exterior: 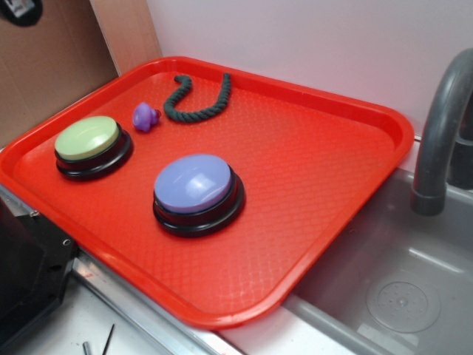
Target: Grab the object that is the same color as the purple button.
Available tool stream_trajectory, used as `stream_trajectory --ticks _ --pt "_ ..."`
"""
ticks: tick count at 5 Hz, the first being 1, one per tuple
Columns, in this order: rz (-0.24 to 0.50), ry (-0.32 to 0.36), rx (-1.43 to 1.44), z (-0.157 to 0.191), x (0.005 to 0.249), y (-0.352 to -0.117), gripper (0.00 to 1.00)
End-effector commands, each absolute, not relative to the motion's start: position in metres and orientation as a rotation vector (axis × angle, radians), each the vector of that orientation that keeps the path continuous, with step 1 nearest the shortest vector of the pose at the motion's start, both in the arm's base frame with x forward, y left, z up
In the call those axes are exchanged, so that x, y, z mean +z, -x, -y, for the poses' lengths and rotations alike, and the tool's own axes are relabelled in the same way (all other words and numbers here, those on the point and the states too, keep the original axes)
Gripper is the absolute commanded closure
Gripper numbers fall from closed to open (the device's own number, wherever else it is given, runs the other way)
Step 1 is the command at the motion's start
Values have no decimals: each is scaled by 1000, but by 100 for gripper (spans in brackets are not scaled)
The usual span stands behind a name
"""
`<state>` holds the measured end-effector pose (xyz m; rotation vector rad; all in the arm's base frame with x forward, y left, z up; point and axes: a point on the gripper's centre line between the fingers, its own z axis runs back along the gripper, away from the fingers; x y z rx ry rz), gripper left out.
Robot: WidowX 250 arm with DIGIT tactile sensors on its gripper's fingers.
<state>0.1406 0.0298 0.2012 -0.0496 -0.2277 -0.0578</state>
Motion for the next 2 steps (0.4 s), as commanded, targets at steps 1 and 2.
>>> stream_trajectory --ticks 1,2 --pt "238 36 56 -74 175 -172 0" --pt "212 -15 83 -88 138 -200 0"
